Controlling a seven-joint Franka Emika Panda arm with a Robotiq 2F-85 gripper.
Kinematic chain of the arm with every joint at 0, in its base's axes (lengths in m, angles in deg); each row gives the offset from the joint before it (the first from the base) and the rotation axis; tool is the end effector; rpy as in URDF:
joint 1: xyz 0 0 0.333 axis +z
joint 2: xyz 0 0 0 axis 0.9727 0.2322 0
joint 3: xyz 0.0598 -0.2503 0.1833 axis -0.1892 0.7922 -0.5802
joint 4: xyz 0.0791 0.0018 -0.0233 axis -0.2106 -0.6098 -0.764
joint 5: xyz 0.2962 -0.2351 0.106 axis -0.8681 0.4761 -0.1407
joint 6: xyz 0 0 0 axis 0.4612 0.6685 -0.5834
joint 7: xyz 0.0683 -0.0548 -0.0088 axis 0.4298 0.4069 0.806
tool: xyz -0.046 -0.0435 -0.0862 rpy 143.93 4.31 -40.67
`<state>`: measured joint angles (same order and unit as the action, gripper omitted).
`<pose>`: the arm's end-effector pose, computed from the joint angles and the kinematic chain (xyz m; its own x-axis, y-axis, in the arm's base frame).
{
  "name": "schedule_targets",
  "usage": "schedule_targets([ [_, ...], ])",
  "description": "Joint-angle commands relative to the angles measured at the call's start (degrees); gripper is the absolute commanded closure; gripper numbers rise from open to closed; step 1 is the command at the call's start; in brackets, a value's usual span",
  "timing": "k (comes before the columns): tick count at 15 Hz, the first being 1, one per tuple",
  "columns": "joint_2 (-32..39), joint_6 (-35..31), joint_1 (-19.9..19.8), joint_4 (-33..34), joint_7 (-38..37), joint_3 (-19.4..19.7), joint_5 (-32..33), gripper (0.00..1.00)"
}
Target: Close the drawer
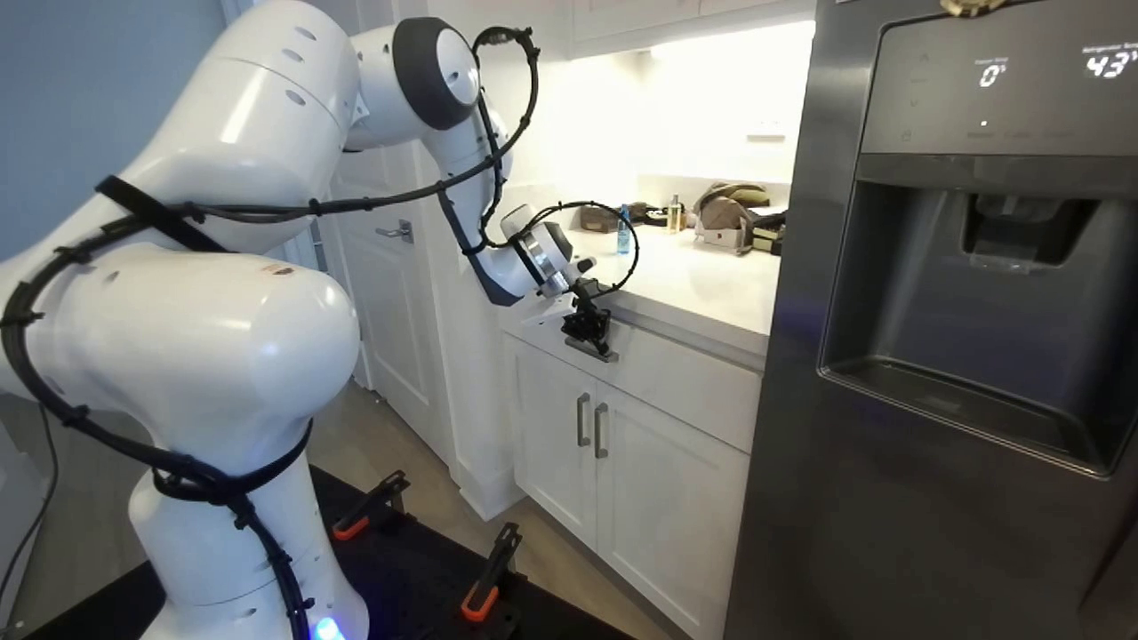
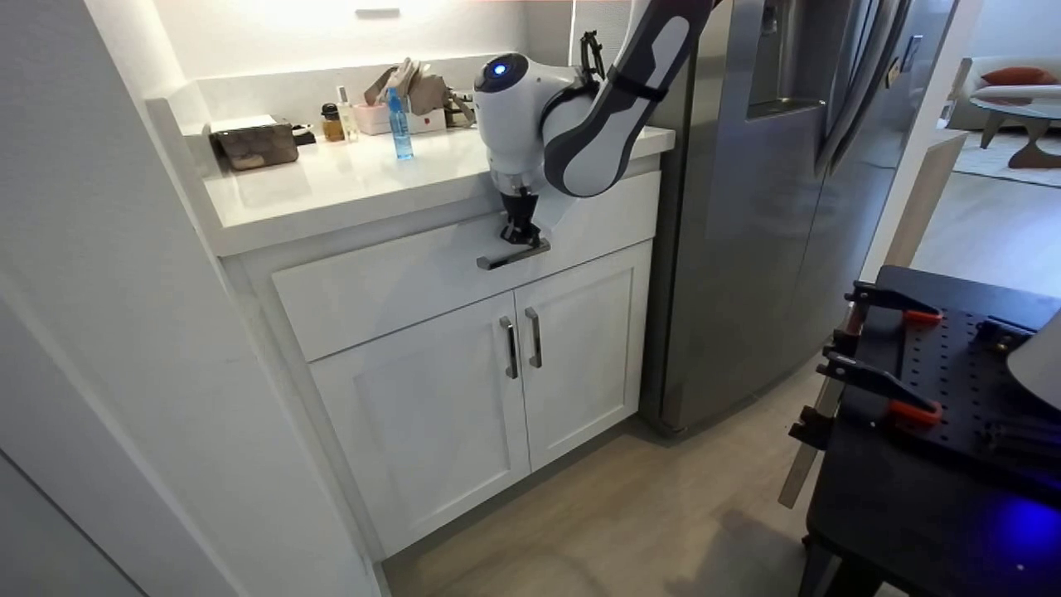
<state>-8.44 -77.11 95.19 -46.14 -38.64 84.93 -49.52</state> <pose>0.6743 0.0719 0.1456 0.9593 0.0548 0.2770 -0.0743 -0.8974 0.4349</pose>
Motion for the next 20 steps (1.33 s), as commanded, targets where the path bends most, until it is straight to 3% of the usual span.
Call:
schedule_targets([
  [1, -0.7, -2.5, -1.3, -2.2, 0.0, 3.9, 1.3, 1.0],
  [9, -4.0, -8.1, -1.2, -6.6, 1.7, 6.6, -2.1, 1.0],
  [14, -6.3, -6.9, -1.7, -9.2, 3.2, 10.0, -1.9, 1.0],
  [20, -13.5, -9.1, -0.6, -17.0, 8.7, 9.6, -0.2, 1.0],
])
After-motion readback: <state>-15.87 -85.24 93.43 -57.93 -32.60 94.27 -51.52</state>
